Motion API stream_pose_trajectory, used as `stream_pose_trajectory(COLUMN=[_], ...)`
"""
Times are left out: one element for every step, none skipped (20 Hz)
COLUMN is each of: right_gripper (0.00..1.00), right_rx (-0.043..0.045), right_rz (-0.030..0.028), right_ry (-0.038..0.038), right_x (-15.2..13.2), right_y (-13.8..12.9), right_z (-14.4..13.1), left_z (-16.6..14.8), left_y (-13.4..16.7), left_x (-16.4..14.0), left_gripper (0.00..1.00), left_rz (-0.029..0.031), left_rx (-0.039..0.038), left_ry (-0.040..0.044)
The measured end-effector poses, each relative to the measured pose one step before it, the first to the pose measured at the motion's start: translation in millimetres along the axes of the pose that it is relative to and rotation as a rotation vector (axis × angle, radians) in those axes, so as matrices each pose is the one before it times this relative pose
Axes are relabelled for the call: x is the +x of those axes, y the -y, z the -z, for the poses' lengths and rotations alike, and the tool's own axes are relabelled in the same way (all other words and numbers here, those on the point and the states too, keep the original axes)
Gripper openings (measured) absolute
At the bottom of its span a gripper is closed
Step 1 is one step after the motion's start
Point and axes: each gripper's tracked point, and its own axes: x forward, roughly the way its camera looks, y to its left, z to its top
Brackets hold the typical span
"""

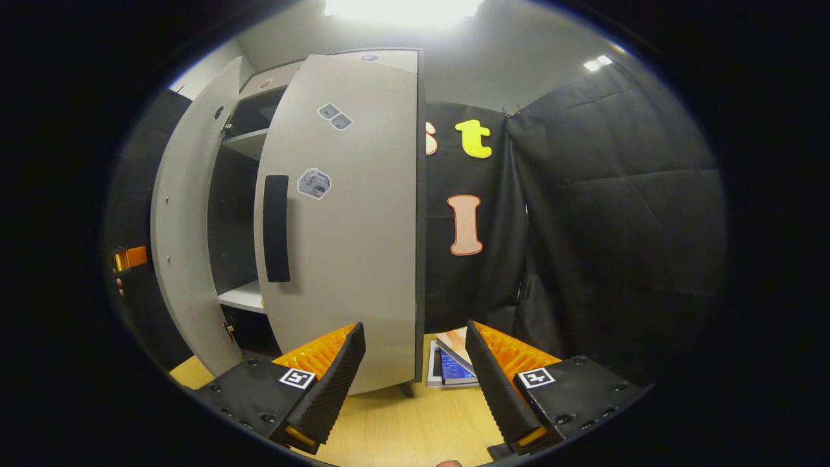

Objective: Grab one shoe with the right hand and put it into the shoe cabinet, grab the other shoe with the left hand and put it into the shoe cabinet; then close the right door with the right hand and the left door with the left hand.

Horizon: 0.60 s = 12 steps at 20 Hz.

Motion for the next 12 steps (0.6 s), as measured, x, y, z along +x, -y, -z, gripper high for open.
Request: stream_pose_trajectory(right_gripper=[0.98, 0.98, 0.98, 0.98, 0.98, 0.98, 0.98, 0.97, 0.98, 0.98, 0.98, 0.98], right_rx=[0.00090, 0.00169, 0.00063, -0.00056, -0.00077, 0.00006, 0.00043, 0.00170, 0.00373, 0.00490, 0.00631, 0.00563], right_rz=[-0.00051, 0.00240, 0.00441, 0.00465, 0.00366, 0.00133, -0.00159, -0.00479, -0.00842, -0.01248, -0.01711, -0.01997], right_ry=[-0.00129, -0.00041, 0.00027, -0.00162, -0.00415, -0.00485, -0.00558, -0.00387, 0.00106, 0.00280, 0.00538, 0.00811], right_x=[2.07, 1.05, 0.12, 1.07, 0.10, 0.69, 1.06, 1.22, 0.90, 1.96, 3.44, 2.64], right_y=[5.51, 5.92, 5.71, 6.55, 4.34, 4.94, 3.26, 3.46, 1.58, 1.18, 0.15, -1.17], right_z=[0.61, -0.12, -0.04, 0.51, 2.55, 1.27, 3.23, 0.94, 0.84, -1.35, 0.58, -1.18], left_z=[-0.17, 0.92, 1.80, 1.75, 2.55, 1.67, 2.24, 3.92, 2.05, 0.48, 0.66, 1.27], left_y=[13.21, 13.44, 7.91, 8.34, 6.37, 5.66, 5.21, 4.64, 4.68, 0.26, 1.03, -1.32], left_x=[5.25, 6.29, 9.22, 7.74, 8.76, 5.05, -0.13, -1.53, -1.55, -4.41, -3.80, -4.37], left_gripper=[0.92, 0.92, 0.92, 0.92, 0.92, 0.92, 0.92, 0.92, 0.91, 0.92, 0.92, 0.92], left_rz=[0.01935, 0.01644, 0.01250, 0.00732, 0.00504, 0.00205, -0.00270, -0.00472, -0.00983, -0.01951, -0.01195, -0.01276], left_rx=[-0.00220, -0.00102, 0.00266, 0.00485, 0.00470, 0.00186, -0.00034, -0.00150, 0.00217, 0.00863, 0.00823, 0.00577], left_ry=[0.00413, -0.00187, -0.00340, -0.00268, -0.00424, -0.00295, -0.00218, 0.00059, -0.00063, 0.00475, 0.00093, 0.00058])
